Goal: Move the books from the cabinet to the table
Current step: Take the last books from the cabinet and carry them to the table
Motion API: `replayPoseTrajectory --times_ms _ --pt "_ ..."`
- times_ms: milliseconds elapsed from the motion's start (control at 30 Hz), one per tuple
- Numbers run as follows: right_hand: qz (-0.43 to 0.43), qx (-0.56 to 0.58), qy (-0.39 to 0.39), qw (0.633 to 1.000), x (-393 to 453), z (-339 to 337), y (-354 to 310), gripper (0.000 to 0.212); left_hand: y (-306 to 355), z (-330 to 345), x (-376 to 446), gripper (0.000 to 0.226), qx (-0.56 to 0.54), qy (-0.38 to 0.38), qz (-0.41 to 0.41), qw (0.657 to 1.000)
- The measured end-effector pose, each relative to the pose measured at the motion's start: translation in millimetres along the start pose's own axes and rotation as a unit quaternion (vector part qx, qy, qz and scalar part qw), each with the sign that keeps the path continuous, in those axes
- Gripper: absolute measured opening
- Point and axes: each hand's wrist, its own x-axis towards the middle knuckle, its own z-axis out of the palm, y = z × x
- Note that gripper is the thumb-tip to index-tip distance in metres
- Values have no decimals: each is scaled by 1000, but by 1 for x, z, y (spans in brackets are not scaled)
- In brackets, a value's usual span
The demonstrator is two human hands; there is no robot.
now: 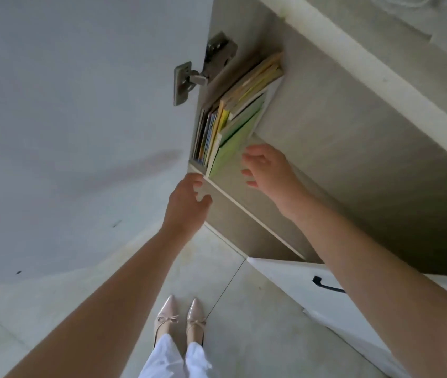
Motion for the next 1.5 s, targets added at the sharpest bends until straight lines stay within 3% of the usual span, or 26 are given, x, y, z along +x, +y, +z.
replayPoseTrajectory --times_ms 233,433,600,767,900,1067,1167,1367,1500 --pt "113 113 32 987 60 -3 -37 61 5 20 60 43 4 12 2 1000" --pt "174 205 -16 963 83 -4 -46 79 10 40 69 32 -33 55 9 998" --pt "190 255 -64 946 97 -8 -50 83 16 55 67 49 -57 25 52 997" --pt "175 239 -54 954 107 -11 -61 61 16 52 69 40 -27 134 66 988" --pt "163 223 -77 958 110 -14 -64 35 9 52 68 57 23 181 53 982" --pt "169 176 -46 969 110 -18 -55 52 7 54 64 78 16 161 62 985" --pt "175 152 -7 973 107 -17 -42 59 13 53 64 77 -2 168 84 982" --pt "181 163 23 970 106 -22 -21 44 23 50 66 71 -19 187 103 977" --pt "185 166 24 968 104 -23 -17 58 20 48 68 71 -22 182 108 977"
